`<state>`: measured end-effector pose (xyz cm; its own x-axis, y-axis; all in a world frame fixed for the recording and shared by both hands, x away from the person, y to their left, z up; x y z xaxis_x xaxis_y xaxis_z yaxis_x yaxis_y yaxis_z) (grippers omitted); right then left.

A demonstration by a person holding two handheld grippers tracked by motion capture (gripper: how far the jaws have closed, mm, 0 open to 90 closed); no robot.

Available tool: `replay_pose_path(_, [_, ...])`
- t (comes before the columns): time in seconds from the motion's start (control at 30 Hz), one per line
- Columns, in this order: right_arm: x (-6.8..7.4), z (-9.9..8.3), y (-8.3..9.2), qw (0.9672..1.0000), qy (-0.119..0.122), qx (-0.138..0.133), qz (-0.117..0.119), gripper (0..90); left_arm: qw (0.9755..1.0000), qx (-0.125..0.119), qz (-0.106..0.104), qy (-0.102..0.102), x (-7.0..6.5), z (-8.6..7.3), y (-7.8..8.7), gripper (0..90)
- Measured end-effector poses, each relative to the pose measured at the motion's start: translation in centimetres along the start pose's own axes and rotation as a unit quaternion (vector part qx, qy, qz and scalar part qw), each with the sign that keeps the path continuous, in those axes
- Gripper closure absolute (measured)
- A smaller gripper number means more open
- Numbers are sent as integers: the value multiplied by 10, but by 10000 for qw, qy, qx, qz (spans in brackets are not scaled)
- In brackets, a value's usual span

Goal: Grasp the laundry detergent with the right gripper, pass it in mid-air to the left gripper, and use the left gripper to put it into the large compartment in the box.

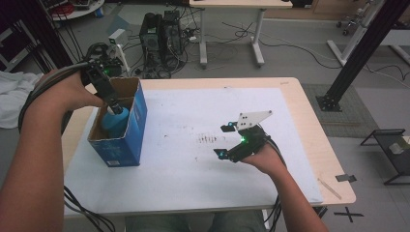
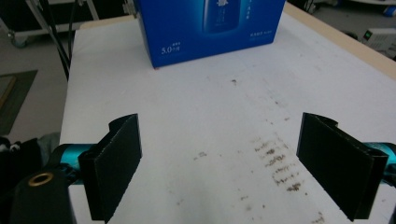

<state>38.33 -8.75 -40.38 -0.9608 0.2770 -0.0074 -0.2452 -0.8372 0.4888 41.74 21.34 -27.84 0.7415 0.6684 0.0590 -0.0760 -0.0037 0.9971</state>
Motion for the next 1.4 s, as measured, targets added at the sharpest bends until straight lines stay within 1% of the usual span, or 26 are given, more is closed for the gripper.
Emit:
replay_pose_path(0.03, [-1, 0, 1, 9999, 81, 98, 28, 132, 10000, -7, -15, -93, -2, 2, 1, 164])
replay_pose_path(0.07, [0, 0, 2, 9998, 15, 197, 44, 132, 9998, 9, -27, -204, -4, 4, 2, 164])
replay_pose_path(0.1, [0, 0, 3, 9997, 20, 245, 48, 131, 9998, -114, -55, -137, -8, 8, 1, 163])
replay_pose_path(0.13, [0, 0, 4, 9994, 57, 326, 75, 131, 9994, -24, -25, -358, -8, 9, 2, 138])
replay_pose_path(0.17, [-1, 1, 4, 9992, 95, 376, 92, 132, 9994, -118, -61, -331, -13, 13, 0, 132])
replay_pose_path(0.2, [-1, 1, 4, 9989, 89, 450, 87, 131, 9990, -71, -100, -425, -16, 14, -1, 131])
replay_pose_path(0.23, [-2, 1, 4, 9987, 86, 492, 83, 131, 9987, -113, -70, -485, -19, 18, -3, 109])
replay_pose_path(0.27, [-4, 2, 4, 9983, 170, 548, 86, 131, 9977, -13, -97, -663, -21, 19, -3, 100])
replay_pose_path(0.3, [-3, 2, 5, 9978, 133, 644, 121, 131, 9978, -73, -152, -645, -26, 23, -5, 100])
replay_pose_path(0.33, [-5, 2, 5, 9972, 225, 710, 97, 132, 9967, 20, -196, -790, -28, 25, -6, 100])
replay_pose_path(0.37, [-6, 3, 5, 9969, 219, 755, 84, 131, 9963, -45, -176, -836, -31, 29, -9, 93])
replay_pose_path(0.43, [-7, 3, 6, 9958, 233, 881, 78, 131, 9940, 9, -209, -1069, -34, 34, -11, 85])
replay_pose_path(0.47, [-9, 2, 9, 9943, 290, 1025, 90, 131, 9932, -15, -147, -1151, -36, 37, -13, 59])
replay_pose_path(0.53, [-11, 3, 10, 9930, 289, 1140, 82, 131, 9910, 85, -131, -1329, -40, 41, -17, 53])
replay_pose_path(0.57, [-12, 3, 11, 9925, 285, 1188, 84, 131, 9902, 97, -153, -1384, -43, 43, -20, 53])
replay_pose_path(0.6, [-12, 3, 11, 9916, 275, 1263, 89, 131, 9905, 53, -178, -1362, -47, 47, -24, 53])
replay_pose_path(0.67, [-14, 2, 11, 9898, 281, 1392, 92, 132, 9872, 135, -175, -1579, -52, 51, -30, 53])
replay_pose_path(0.7, [-14, 2, 11, 9889, 217, 1465, 95, 131, 9863, 111, -205, -1635, -56, 54, -34, 53])
replay_pose_path(0.8, [-18, -1, 11, 9862, 214, 1637, 106, 131, 9824, 135, -235, -1848, -63, 60, -44, 53])
replay_pose_path(0.83, [-17, -1, 11, 9849, 105, 1726, 79, 131, 9819, 158, -273, -1869, -65, 61, -48, 53])
replay_pose_path(0.87, [-18, -2, 11, 9839, 115, 1779, 94, 131, 9808, 182, -284, -1921, -67, 63, -53, 53])
replay_pose_path(0.93, [-21, -4, 9, 9819, 236, 1876, 107, 131, 9789, 199, -292, -2012, -71, 67, -62, 53])
replay_pose_path(1.13, [-22, -9, 7, 9741, 322, 2231, 151, 131, 9736, 236, -433, -2227, -84, 78, -87, 53])
replay_pose_path(1.23, [-23, -12, 6, 9712, 357, 2349, 159, 131, 9728, 244, -425, -2262, -88, 81, -95, 53])
replay_pose_path(1.33, [-25, -16, 7, 9686, 375, 2455, 151, 131, 9718, 210, -495, -2295, -91, 84, -100, 53])
replay_pose_path(1.4, [-26, -17, 7, 9680, 378, 2478, 137, 131, 9716, 159, -527, -2301, -93, 86, -103, 53])
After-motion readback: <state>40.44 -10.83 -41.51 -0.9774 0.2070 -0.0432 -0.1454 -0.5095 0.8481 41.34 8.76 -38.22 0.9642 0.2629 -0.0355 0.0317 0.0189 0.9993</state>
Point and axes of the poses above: each handheld gripper's, and its own axes: y roughly backward along the jaws, z roughly out of its top, x roughly to its left, the point moved 10 cm from there along -y, roughly forward along the jaws, and after that the axes turned 1 degree about y, right-handed, at the moved point
